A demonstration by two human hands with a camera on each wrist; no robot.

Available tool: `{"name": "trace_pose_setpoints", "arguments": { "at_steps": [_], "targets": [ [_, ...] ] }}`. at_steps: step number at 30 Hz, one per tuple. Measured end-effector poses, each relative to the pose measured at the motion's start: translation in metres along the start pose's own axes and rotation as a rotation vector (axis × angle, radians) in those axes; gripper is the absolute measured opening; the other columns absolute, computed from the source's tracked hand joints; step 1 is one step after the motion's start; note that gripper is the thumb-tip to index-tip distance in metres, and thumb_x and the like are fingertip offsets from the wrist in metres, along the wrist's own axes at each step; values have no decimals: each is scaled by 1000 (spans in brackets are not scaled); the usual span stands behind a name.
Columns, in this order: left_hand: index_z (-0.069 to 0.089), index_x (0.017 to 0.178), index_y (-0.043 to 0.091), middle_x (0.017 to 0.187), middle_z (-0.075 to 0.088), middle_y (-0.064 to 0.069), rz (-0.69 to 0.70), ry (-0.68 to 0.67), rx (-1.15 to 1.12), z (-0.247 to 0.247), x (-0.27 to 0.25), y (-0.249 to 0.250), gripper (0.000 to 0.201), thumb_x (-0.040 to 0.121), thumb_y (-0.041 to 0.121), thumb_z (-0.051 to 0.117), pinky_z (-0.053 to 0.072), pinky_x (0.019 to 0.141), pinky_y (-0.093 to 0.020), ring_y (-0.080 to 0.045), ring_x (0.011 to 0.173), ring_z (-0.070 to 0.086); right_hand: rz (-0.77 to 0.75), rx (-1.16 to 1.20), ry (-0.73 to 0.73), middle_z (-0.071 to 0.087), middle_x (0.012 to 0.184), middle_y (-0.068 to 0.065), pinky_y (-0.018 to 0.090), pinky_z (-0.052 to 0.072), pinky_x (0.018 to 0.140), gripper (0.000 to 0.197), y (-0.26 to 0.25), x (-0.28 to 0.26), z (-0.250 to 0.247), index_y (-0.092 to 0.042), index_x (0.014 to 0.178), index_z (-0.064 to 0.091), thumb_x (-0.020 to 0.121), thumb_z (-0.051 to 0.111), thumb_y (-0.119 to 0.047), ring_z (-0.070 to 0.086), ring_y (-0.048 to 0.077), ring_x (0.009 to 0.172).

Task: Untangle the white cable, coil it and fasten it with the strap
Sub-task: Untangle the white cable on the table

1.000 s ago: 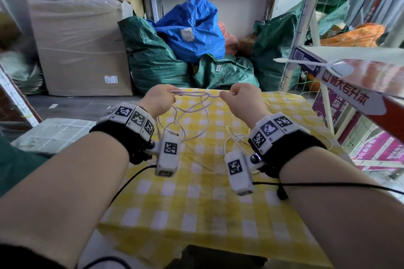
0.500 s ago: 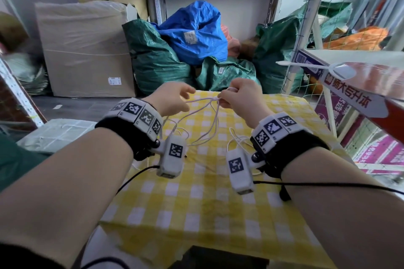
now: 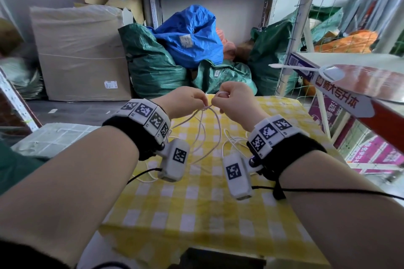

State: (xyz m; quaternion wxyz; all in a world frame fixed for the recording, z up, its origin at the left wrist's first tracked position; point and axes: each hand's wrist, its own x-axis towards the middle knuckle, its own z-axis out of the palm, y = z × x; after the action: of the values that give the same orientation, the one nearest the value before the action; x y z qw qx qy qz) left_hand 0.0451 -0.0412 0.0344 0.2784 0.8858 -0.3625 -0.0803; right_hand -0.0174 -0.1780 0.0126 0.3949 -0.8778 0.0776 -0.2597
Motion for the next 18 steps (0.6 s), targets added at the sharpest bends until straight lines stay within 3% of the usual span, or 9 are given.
{"name": "trace_pose_setpoints", "arguments": {
  "at_steps": [2, 5, 8, 12, 14, 16, 18],
  "targets": [
    [63, 91, 17, 77, 56, 2, -8, -1, -15, -3, -2, 0, 10, 89, 17, 53, 40, 58, -22, -12, 68, 51, 9, 13, 11, 48, 63, 9, 25, 39, 47, 33, -1, 0, 0, -16, 54, 32, 73, 55, -3, 66, 23, 56],
    [64, 92, 16, 75, 57, 5, 4, 0, -29, -8, -4, -2, 11, 89, 23, 56, 40, 59, -22, -11, 66, 51, 21, 83, -6, 52, 65, 13, 30, 50, 48, 20, -4, -1, -1, -9, 64, 43, 78, 53, 0, 66, 10, 47],
    [65, 94, 19, 80, 59, 2, 1, 52, -6, -12, -5, -5, 15, 89, 32, 58, 40, 64, -25, -11, 71, 52, 17, 161, 21, 49, 66, 14, 35, 57, 55, 23, -5, 1, -2, -9, 64, 43, 82, 52, 2, 70, 12, 54],
    [69, 91, 13, 64, 53, 6, -40, 138, -115, -17, -5, -3, 15, 86, 26, 65, 34, 54, -20, -6, 59, 46, -15, 126, 78, 57, 64, 19, 48, 58, 59, 18, -7, 1, 2, -6, 62, 47, 79, 52, 0, 70, 8, 57],
    [69, 89, 8, 58, 47, 2, -60, 142, -133, -18, -7, -2, 19, 85, 26, 65, 31, 51, -21, -9, 52, 41, -28, 106, 92, 65, 64, 20, 46, 58, 61, 15, -8, 1, 4, 0, 64, 50, 78, 53, -1, 70, 9, 58],
    [67, 82, 4, 58, 40, -3, -78, 154, -120, -19, -8, -2, 27, 88, 29, 61, 28, 52, -26, -15, 53, 36, -46, 70, 106, 63, 61, 17, 40, 57, 59, 18, -8, 3, 4, 1, 60, 47, 76, 53, -3, 69, 18, 62],
    [64, 74, 7, 57, 38, -3, -109, 204, -116, -20, -8, -4, 32, 92, 30, 53, 28, 52, -28, -16, 53, 36, -68, 29, 114, 53, 59, 17, 32, 44, 53, 21, -7, 5, 4, -1, 57, 42, 74, 53, -6, 55, 23, 57]
  ]
}}
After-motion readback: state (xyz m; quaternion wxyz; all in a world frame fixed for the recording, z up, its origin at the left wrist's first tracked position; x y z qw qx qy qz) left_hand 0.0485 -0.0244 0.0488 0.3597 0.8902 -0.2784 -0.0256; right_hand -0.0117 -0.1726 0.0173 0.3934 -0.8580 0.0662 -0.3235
